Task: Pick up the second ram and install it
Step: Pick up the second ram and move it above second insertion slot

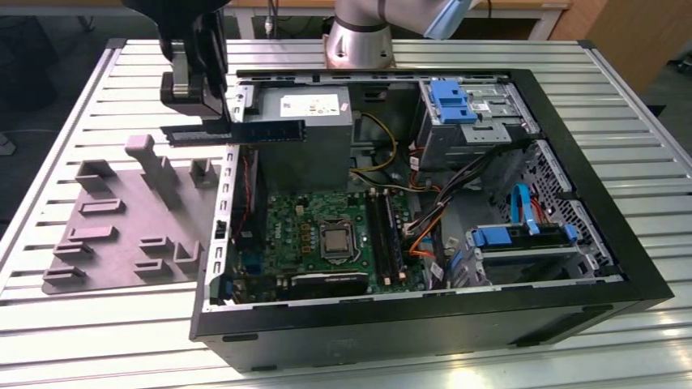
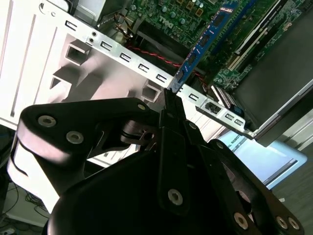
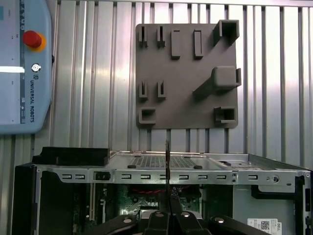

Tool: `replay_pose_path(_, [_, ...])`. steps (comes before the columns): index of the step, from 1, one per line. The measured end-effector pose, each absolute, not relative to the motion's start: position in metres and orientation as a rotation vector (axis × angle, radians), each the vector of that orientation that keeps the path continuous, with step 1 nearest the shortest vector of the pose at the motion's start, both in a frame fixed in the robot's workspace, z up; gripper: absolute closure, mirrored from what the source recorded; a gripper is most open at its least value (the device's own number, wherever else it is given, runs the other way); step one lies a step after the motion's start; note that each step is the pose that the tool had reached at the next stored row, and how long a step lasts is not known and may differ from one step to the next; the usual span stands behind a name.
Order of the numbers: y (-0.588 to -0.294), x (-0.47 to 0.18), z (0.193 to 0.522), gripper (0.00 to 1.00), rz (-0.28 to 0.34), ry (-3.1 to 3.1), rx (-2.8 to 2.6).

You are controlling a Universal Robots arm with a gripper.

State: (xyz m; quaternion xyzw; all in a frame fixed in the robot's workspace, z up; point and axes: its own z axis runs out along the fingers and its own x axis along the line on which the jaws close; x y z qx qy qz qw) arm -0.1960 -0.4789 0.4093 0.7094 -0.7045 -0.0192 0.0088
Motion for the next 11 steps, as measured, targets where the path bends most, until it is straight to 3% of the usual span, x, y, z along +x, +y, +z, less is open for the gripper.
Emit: replay_pose_path(11, [-0.479, -0.184, 0.409, 0.88, -0.060, -2.201, 2.216])
